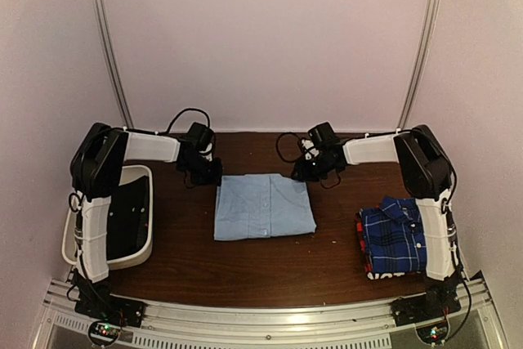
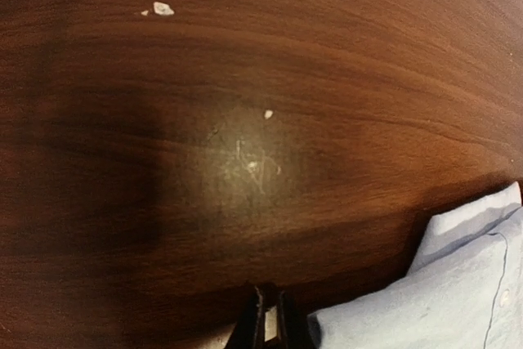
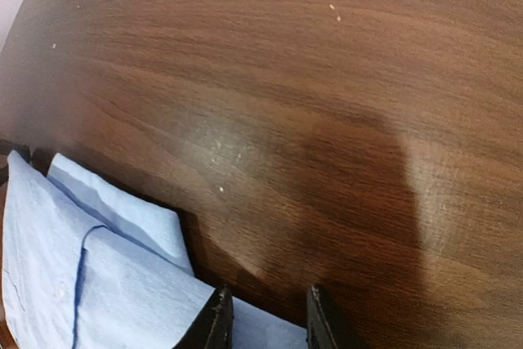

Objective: Fold and stack the long sleeve shirts
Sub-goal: Smooth out the square-folded shirt at the center of the board.

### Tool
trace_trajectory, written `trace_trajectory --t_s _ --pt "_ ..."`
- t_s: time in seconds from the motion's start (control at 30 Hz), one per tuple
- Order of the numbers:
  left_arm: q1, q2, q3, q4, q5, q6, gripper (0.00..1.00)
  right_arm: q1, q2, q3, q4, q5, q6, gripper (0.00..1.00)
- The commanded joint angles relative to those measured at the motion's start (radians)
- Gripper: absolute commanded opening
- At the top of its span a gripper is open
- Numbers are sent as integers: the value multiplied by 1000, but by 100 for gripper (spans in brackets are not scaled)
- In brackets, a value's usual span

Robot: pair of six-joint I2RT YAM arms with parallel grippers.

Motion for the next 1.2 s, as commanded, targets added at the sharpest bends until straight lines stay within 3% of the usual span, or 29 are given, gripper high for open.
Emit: trace_trajectory --t_s 0.0,0.33,0.63,0.87,1.17 --pt "2 23 -12 -6 5 26 7 6 -4 15 -44 11 -8 33" --pt "13 -84 -9 -63 -7 48 11 28 -253 -88 -113 163 -23 39" --pt "12 -356 -300 8 122 -21 22 211 -482 -372 -39 171 34 38" --pt "-11 -492 -469 57 227 -70 36 335 -528 -508 -2 203 96 36" --pt "-44 -481 -528 89 278 -82 50 394 -483 -612 38 213 139 36"
